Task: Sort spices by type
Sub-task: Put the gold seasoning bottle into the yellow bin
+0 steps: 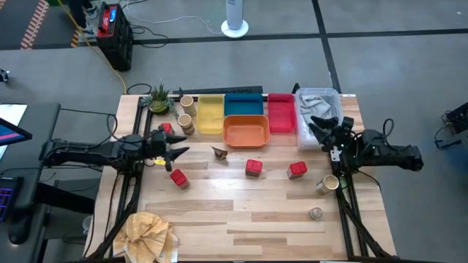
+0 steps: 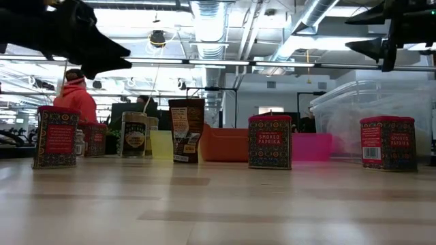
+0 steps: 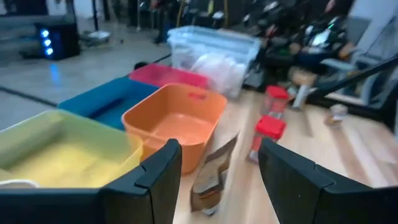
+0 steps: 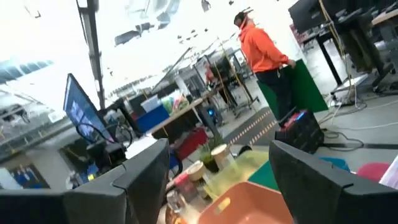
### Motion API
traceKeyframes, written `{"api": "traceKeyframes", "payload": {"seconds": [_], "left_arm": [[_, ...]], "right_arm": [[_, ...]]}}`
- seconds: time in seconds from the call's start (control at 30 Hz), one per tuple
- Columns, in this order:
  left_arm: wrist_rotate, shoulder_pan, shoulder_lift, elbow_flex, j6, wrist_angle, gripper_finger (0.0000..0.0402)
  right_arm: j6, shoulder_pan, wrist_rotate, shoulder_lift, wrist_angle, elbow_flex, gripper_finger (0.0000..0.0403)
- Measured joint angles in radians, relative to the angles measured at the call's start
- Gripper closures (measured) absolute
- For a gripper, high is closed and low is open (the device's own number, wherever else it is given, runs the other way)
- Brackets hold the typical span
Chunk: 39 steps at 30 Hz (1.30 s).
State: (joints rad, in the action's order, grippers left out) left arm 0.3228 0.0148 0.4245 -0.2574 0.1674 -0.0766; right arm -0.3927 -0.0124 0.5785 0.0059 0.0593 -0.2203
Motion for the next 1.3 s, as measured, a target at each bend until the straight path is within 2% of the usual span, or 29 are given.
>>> {"api": "traceKeyframes", "payload": {"seconds": [0.13,0.27,0.43,0.57,0.77,0.9,1.07,1.17,1.3], "left_arm": [[0.005,0.022,0.067,-0.048,0.001,0.024,0.0201],[0.007,0.051,0.13,-0.126,0.017,0.134,0.0201],[0.046,0.1,0.217,-0.25,0.051,0.318,0.0201],[0.057,0.142,0.287,-0.324,0.007,0.399,0.0201],[0.046,0.214,0.396,-0.448,0.003,0.583,0.0196],[0.027,0.28,0.475,-0.513,-0.028,0.708,0.0166],[0.021,0.367,0.554,-0.56,-0.119,0.74,0.011],[-0.021,0.418,0.598,-0.578,-0.176,0.739,0.0083],[-0.07,0.486,0.653,-0.598,-0.215,0.739,0.0069]], "right_arm": [[0.002,0.001,-0.036,0.001,0.03,0.0,0.0103],[0.048,0.0,-0.131,0.048,0.049,-0.002,0.0103],[0.051,-0.001,-0.153,0.25,0.052,-0.001,0.0103],[0.175,0.0,-0.167,0.434,0.164,0.0,0.0103],[0.264,-0.007,-0.238,0.607,0.311,-0.001,0.0102],[0.337,-0.008,-0.24,0.699,0.407,-0.001,0.0084],[0.425,0.0,-0.24,0.787,0.573,-0.001,0.0036],[0.408,0.017,-0.24,0.816,0.565,-0.023,0.001],[0.332,0.011,-0.24,0.881,0.544,-0.053,0.0013]]}}
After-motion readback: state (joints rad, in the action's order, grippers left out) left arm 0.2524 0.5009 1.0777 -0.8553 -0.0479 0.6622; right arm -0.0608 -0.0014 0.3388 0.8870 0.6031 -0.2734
